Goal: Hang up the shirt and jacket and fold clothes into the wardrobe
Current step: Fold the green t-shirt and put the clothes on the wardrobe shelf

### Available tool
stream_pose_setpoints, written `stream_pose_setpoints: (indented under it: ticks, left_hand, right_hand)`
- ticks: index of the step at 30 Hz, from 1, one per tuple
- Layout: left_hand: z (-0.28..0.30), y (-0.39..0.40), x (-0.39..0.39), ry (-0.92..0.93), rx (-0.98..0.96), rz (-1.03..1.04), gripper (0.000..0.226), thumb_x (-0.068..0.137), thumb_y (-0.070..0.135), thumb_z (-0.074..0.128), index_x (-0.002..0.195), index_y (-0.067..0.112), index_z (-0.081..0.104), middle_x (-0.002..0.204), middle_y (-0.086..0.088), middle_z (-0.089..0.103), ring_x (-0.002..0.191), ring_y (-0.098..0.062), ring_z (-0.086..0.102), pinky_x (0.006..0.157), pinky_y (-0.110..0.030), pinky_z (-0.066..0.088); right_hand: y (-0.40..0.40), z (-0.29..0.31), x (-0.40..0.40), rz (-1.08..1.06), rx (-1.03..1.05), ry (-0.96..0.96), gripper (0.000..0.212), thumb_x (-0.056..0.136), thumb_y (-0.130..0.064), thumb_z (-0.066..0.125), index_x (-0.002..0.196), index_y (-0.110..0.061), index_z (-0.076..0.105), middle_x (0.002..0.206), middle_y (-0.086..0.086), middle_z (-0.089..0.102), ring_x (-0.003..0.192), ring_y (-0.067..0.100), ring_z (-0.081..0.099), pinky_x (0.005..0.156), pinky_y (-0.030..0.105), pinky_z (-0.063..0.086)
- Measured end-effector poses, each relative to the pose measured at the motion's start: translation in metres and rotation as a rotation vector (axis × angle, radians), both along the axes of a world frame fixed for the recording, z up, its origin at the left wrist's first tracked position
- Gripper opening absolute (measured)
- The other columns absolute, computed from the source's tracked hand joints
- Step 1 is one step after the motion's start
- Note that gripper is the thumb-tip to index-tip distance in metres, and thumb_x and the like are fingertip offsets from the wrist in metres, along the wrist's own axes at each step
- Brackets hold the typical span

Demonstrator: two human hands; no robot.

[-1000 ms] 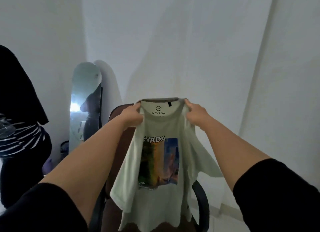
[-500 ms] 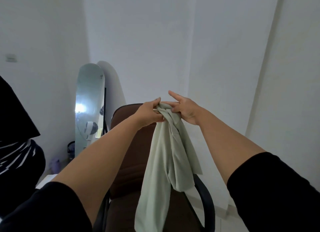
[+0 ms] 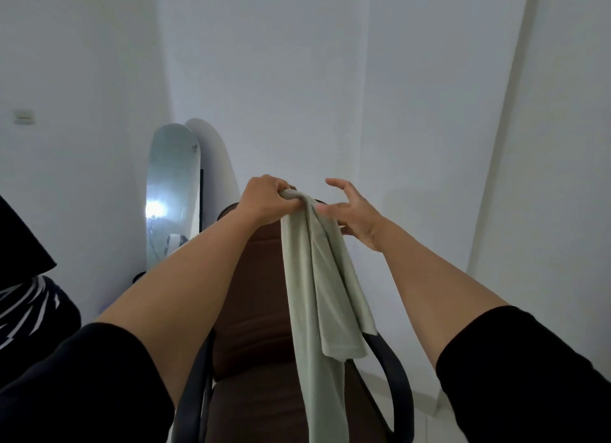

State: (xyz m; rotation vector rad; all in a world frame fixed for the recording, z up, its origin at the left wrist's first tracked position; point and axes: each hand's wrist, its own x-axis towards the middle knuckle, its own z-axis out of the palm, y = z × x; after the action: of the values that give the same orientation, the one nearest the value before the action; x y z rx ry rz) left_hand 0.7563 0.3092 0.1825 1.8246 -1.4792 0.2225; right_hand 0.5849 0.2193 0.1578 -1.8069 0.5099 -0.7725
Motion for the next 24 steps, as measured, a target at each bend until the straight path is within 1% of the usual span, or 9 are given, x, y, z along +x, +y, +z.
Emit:
stream_pose_setpoints:
  ticks: [1,3,6,8,11,14,17,21,24]
  left_hand:
    - [0.001,-0.002,0.000,-0.008,-0.025,0.053,0.022,0.075,0.033,0.063,0.058,0.019,0.059,0.071,0.005,0.058,0.064,-0.010,0.051,0.056,-0.019,0.037]
    - [0.003,-0.007,0.000,-0.054,-0.042,0.167,0.021,0.073,0.039,0.061,0.070,0.019,0.066,0.092,0.008,0.051,0.087,-0.009,0.050,0.073,-0.028,0.039]
    - [0.005,-0.009,-0.005,-0.102,-0.025,0.170,0.022,0.078,0.039,0.059,0.083,0.021,0.069,0.108,0.012,0.048,0.102,-0.006,0.045,0.094,-0.040,0.035]
    - [0.007,-0.008,-0.009,-0.103,-0.024,0.117,0.027,0.077,0.040,0.056,0.077,0.014,0.066,0.091,0.009,0.055,0.088,-0.013,0.050,0.089,-0.041,0.039]
    - [0.007,0.000,-0.007,-0.153,0.040,0.071,0.031,0.084,0.033,0.055,0.060,0.017,0.043,0.062,0.003,0.047,0.075,-0.025,0.049,0.068,-0.033,0.034]
    - [0.007,0.021,0.010,-0.241,0.263,0.039,0.032,0.083,0.041,0.064,0.079,0.018,0.043,0.068,0.004,0.045,0.073,-0.023,0.046,0.060,-0.031,0.032]
    - [-0.001,0.039,0.032,-0.174,0.402,-0.022,0.035,0.087,0.034,0.063,0.099,0.024,0.032,0.075,-0.005,0.050,0.073,-0.026,0.048,0.060,-0.033,0.039]
    - [-0.010,0.049,0.041,-0.182,0.314,-0.084,0.022,0.092,0.013,0.047,0.094,0.029,0.032,0.080,-0.012,0.055,0.070,-0.027,0.047,0.065,-0.037,0.044]
    - [-0.006,0.056,0.041,-0.225,0.285,-0.113,0.028,0.082,-0.004,0.038,0.072,0.022,0.041,0.071,-0.002,0.047,0.069,-0.023,0.038,0.062,-0.029,0.034]
  right_hand:
    - [0.002,-0.007,-0.002,-0.021,-0.051,0.057,0.070,0.079,-0.028,0.074,0.136,-0.037,0.034,0.094,0.006,0.064,0.088,0.016,0.060,0.080,0.030,0.049]
    - [0.007,-0.021,-0.002,-0.049,-0.131,0.114,0.081,0.077,-0.027,0.077,0.139,-0.039,0.028,0.100,0.005,0.060,0.087,0.012,0.059,0.068,0.021,0.048]
    - [0.012,-0.039,0.003,-0.105,-0.227,0.130,0.084,0.075,-0.033,0.077,0.139,-0.043,0.024,0.117,0.004,0.056,0.093,0.014,0.061,0.077,0.026,0.051]
    - [0.017,-0.044,0.008,-0.184,-0.244,0.123,0.075,0.076,-0.035,0.074,0.136,-0.044,0.028,0.107,0.004,0.060,0.093,0.015,0.060,0.083,0.031,0.052]
    - [0.020,-0.041,0.010,-0.346,-0.321,0.120,0.045,0.083,-0.018,0.060,0.124,-0.032,0.046,0.090,0.000,0.061,0.087,0.020,0.058,0.076,0.029,0.046]
    - [0.012,-0.032,-0.002,-0.424,-0.410,0.204,0.042,0.082,-0.009,0.050,0.118,-0.030,0.046,0.068,-0.006,0.049,0.071,0.019,0.050,0.063,0.025,0.036]
    - [0.010,-0.024,-0.012,-0.388,-0.406,0.293,0.044,0.082,-0.006,0.043,0.117,-0.033,0.044,0.065,-0.009,0.039,0.063,0.016,0.043,0.055,0.024,0.034]
    - [0.023,-0.019,-0.008,-0.278,-0.328,0.246,0.038,0.087,-0.005,0.037,0.110,-0.033,0.048,0.075,-0.014,0.044,0.065,0.006,0.043,0.055,0.020,0.033]
    - [0.032,-0.012,-0.004,-0.161,-0.269,0.211,0.028,0.091,-0.004,0.038,0.101,-0.027,0.050,0.071,-0.011,0.044,0.058,0.010,0.041,0.049,0.018,0.034]
